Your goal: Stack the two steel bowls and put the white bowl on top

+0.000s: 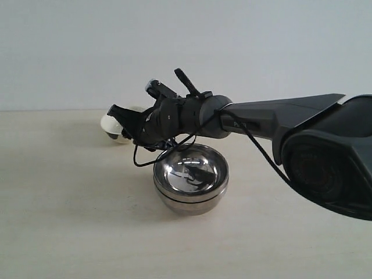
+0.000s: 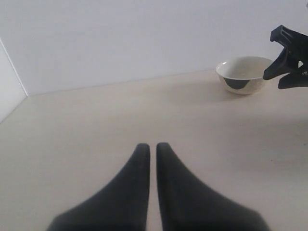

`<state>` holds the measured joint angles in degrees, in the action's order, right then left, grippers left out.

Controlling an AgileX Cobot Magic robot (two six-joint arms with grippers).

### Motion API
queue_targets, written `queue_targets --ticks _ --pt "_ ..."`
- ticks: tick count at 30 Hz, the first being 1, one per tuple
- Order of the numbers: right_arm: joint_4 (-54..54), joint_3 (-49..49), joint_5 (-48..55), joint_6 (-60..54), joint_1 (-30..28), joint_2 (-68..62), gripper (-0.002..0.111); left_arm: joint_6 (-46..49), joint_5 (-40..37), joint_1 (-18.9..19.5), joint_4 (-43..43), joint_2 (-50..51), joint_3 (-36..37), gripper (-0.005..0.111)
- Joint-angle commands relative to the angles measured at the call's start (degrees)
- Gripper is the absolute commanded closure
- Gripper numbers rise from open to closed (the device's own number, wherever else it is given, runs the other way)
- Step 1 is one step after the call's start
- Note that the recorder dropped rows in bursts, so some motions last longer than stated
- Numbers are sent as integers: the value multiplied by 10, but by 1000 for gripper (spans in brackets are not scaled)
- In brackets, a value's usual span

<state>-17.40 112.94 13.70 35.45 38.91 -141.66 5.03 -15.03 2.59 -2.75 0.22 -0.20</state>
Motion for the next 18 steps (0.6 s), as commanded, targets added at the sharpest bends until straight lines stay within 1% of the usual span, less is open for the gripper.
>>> queue_targets --ticks 1,5,11,15,18 --pt "4 3 73 -67 0 16 73 -6 5 1 4 -2 2 103" --pt "20 3 150 -148 -1 41 73 -6 5 1 4 -2 2 103" --pt "91 3 263 -195 -7 97 73 -6 5 1 4 -2 2 103" --pt "119 3 302 -195 -18 131 73 -6 5 1 4 -2 2 103" --pt "124 3 304 -196 -27 144 73 -6 5 1 4 -2 2 103"
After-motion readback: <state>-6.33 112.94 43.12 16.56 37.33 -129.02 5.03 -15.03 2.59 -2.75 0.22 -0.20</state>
